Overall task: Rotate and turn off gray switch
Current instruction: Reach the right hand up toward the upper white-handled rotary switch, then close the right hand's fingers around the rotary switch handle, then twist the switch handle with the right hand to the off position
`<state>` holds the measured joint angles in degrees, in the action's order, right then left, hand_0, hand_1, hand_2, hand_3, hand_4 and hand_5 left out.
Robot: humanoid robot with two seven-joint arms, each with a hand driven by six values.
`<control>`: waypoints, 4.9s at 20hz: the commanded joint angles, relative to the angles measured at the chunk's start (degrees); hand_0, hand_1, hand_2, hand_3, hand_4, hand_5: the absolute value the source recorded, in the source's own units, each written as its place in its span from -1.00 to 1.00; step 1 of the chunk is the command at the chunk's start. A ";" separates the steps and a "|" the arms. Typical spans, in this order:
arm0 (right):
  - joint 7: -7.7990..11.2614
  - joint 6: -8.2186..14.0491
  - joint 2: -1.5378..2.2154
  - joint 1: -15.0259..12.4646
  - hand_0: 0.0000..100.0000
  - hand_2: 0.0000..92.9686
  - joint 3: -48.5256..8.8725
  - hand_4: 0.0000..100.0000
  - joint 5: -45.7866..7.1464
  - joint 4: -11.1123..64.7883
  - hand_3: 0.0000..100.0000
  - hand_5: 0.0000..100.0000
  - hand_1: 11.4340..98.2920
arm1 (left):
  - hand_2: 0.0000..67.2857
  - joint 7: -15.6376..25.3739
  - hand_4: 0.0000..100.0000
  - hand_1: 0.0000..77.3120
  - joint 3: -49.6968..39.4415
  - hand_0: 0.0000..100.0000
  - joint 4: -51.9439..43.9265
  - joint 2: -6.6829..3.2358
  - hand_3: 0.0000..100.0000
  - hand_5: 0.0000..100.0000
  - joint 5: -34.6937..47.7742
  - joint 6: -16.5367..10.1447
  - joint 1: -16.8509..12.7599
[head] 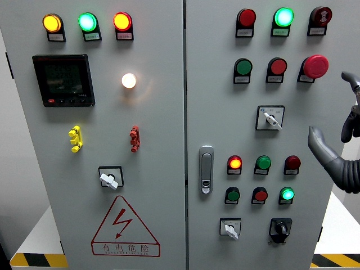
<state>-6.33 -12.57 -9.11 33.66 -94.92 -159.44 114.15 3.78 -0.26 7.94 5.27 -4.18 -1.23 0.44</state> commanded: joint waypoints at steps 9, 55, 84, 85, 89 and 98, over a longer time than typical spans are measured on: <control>-1.14 0.52 -0.03 0.88 -0.12 -0.28 0.79 0.64 0.18 -3.49 0.75 1.00 -0.42 | -0.62 0.00 -0.81 -1.00 0.00 -1.00 -0.03 0.00 -0.63 -0.76 -0.04 0.00 0.00; -8.88 2.02 0.06 11.34 -0.68 0.25 6.68 0.69 3.70 -21.16 0.69 0.99 -0.48 | -0.62 0.00 -0.81 -1.00 0.00 -1.00 -0.03 0.00 -0.63 -0.76 -0.04 0.00 0.00; -10.02 2.46 -0.03 14.15 -0.21 0.39 6.77 0.71 1.59 -24.77 0.76 1.00 -0.56 | -0.62 0.00 -0.81 -1.00 0.00 -1.00 -0.03 0.00 -0.63 -0.76 0.04 0.00 0.00; -10.02 2.46 -0.03 14.15 -0.19 0.40 6.77 0.71 1.59 -24.85 0.76 1.00 -0.56 | -0.62 0.00 -0.81 -1.00 0.00 -1.00 -0.03 0.00 -0.63 -0.76 0.05 0.00 0.00; -10.10 2.46 -0.03 14.24 -0.05 0.42 6.77 0.71 1.59 -24.85 0.77 1.00 -0.55 | -0.62 0.00 -0.81 -1.00 0.00 -1.00 -0.03 0.00 -0.63 -0.76 0.05 0.00 0.00; -10.37 2.90 -0.03 14.33 0.25 0.48 6.85 0.71 1.59 -24.68 0.80 1.00 -0.55 | -0.62 0.00 -0.81 -1.00 0.00 -1.00 -0.03 0.00 -0.63 -0.76 0.04 0.00 0.00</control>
<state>-16.70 -9.98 -9.14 48.04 -88.05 -157.86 89.41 3.83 -0.26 7.91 5.27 -4.21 -1.23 0.44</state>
